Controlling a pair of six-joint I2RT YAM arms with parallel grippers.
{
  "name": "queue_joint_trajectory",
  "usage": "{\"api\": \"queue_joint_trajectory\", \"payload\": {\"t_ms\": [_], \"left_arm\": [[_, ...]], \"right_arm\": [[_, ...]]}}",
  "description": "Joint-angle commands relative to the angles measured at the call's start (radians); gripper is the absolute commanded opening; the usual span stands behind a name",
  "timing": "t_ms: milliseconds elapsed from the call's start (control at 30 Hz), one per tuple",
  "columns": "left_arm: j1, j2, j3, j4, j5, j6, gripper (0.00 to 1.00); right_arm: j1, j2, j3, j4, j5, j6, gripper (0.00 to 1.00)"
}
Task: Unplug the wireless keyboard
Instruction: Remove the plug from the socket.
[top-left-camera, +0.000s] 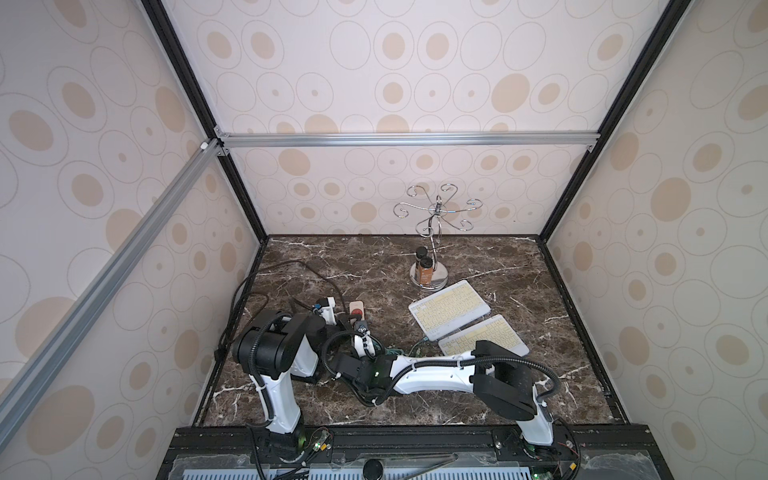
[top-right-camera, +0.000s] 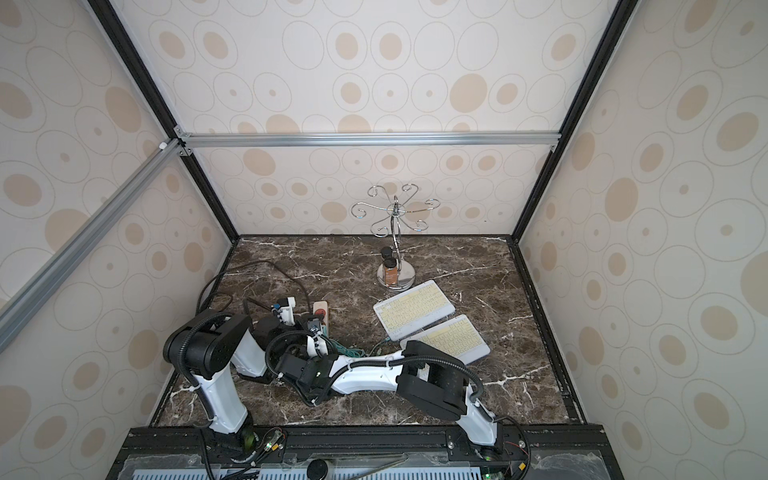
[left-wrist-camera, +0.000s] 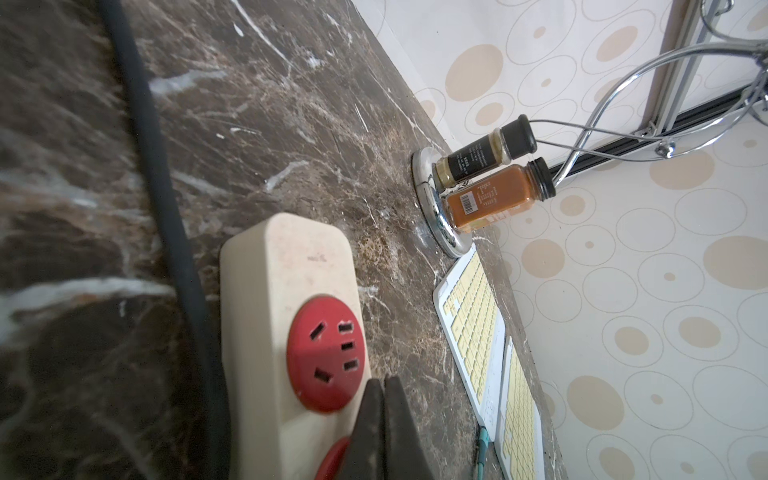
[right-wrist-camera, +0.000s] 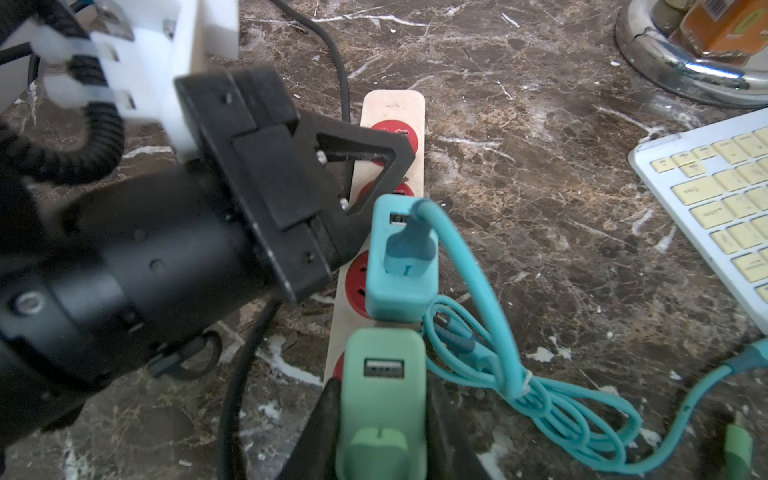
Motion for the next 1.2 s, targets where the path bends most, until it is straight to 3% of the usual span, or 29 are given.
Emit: {"api": "queue_joint_trajectory", "payload": {"t_ms": [0,100,300,467,767,900,1000,1167], "left_arm": [[0.001,-0.043,0.015,-0.239,-0.007,0.070,0.00],[-0.002,-0.094,0.036,-0.406,-0.033,0.117,0.00],[-0.007,-0.054,0.054,-0.423,0.006,0.120,0.00],[-0.017,-0.086,0.043,-0.471,-0.039,0.153,0.00],[-0.025,-0.128,0.047,-0.536,-0.104,0.246,0.00],[-0.040,-0.175,0.039,-0.568,-0.177,0.297,0.00],[-0.048,-0.180,0.040,-0.563,-0.168,0.307,0.00],[-0.057,-0.126,0.051,-0.526,-0.134,0.301,0.00]], "right_arm": [[0.042,0.015,-0.028,-0.027,-0.074,-0.032,0.00],[0.042,0.012,-0.030,-0.017,-0.079,-0.050,0.00],[0.041,-0.006,-0.036,-0.016,-0.106,-0.042,0.00],[0.041,-0.039,-0.081,0.042,-0.120,-0.040,0.00],[0.055,0.032,0.081,-0.124,-0.077,-0.066,0.00],[0.038,-0.030,-0.039,0.048,-0.150,-0.064,0.00],[0.036,-0.061,-0.102,0.136,-0.173,-0.083,0.00],[0.048,0.019,0.087,-0.094,-0.145,-0.074,0.00]]}}
